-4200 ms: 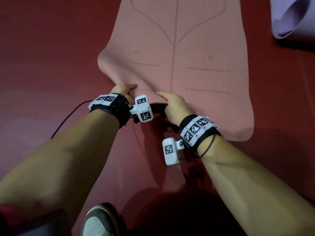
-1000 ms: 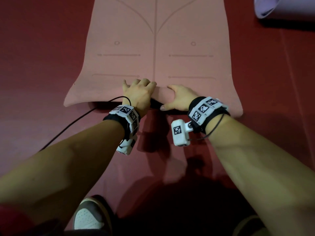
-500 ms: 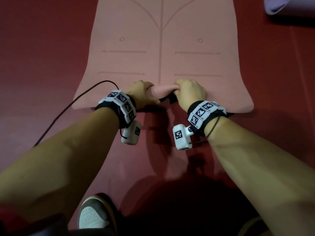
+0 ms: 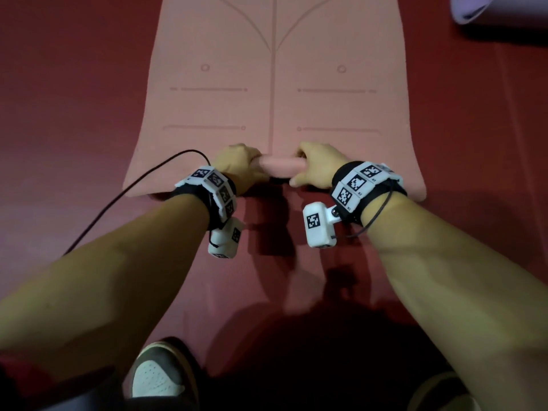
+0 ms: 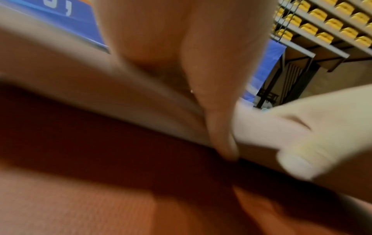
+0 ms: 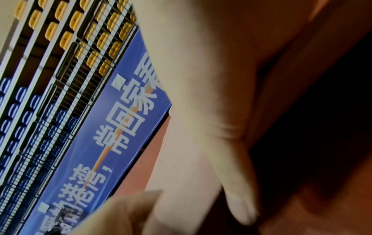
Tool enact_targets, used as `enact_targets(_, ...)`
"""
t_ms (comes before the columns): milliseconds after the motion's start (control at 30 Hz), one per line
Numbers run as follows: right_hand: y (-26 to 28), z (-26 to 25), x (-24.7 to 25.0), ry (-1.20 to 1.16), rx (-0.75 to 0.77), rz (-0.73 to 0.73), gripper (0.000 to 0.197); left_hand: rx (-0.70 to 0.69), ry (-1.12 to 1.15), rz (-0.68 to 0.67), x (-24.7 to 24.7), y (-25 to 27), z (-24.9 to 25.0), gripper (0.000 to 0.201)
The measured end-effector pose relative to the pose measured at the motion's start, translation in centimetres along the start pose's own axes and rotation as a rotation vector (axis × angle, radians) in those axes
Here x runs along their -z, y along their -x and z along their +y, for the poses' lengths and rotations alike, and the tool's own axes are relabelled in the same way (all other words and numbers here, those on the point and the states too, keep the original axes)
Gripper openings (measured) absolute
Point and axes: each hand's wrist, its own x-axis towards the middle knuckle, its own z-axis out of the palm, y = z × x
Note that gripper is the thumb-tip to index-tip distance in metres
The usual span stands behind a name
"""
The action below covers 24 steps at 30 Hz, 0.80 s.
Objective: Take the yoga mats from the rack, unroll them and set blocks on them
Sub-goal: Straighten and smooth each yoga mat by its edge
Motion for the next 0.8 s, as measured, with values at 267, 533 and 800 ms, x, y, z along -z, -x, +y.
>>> enact_targets(267, 0.6, -0.3, 0.4, 0.155, -0.084, -0.264, 0.085, 0.045, -0.136, -0.252, 0.3, 0.5, 0.9, 0.072)
enact_targets(533, 1.5, 2.5, -0.3, 0.140, -0.240, -0.286, 0.028, 0.208, -0.110, -0.180, -3.0, 0.9, 1.6, 0.063)
enact_targets(800, 1.9, 6.1, -1.0, -0.007, -0.480, -0.106, 0.038, 0.291, -0.023, -0.200, -3.3, 0.4, 1.5, 0.067)
